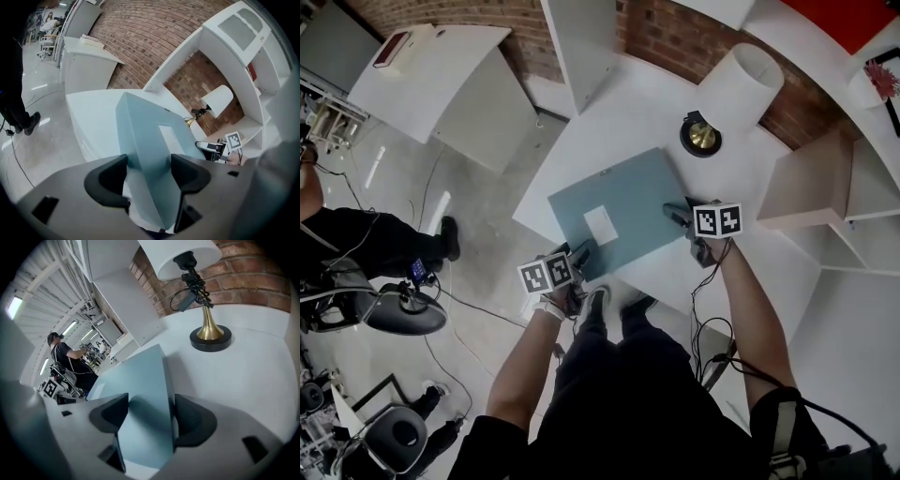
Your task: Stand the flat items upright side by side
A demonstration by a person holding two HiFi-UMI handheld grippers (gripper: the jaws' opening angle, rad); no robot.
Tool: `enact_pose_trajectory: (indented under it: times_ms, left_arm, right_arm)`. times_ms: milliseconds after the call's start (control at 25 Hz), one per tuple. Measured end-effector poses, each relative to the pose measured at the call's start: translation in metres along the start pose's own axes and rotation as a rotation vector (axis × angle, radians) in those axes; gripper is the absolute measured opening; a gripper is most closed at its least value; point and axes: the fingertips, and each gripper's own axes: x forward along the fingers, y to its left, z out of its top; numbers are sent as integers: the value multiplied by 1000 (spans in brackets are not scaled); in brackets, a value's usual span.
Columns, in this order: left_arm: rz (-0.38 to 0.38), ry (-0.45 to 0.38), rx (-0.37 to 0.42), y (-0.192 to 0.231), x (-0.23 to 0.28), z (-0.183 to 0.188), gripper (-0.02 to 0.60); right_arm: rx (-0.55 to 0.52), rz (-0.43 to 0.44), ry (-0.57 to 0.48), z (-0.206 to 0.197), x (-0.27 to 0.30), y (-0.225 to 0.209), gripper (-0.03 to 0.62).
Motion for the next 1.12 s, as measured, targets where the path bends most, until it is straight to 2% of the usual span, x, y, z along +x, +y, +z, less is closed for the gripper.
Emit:
enact_pose_trajectory:
  times_ms: [120, 240, 440, 560, 720, 1120]
  left_arm:
    - [11, -1, 9, -1, 2, 2, 285]
    - [20, 1, 57, -5, -2, 7, 284]
    - [20, -32, 160, -16, -18, 35, 282]
    - [22, -20, 252, -23, -26, 53, 282]
    - [41, 43, 417, -33, -33, 73, 282]
    - [-3, 72, 725, -90, -42, 110, 282]
  right_arm:
    - [6, -7, 1, -3, -2, -2, 302]
    - [33, -13, 6, -8, -7, 0, 296]
    - [156, -8, -36, -18, -19, 9, 290]
    - [244, -9, -68, -29, -25, 18, 290]
    - [344, 1, -105, -49, -29, 31, 290]
    - [584, 18, -357, -76, -48, 48, 290]
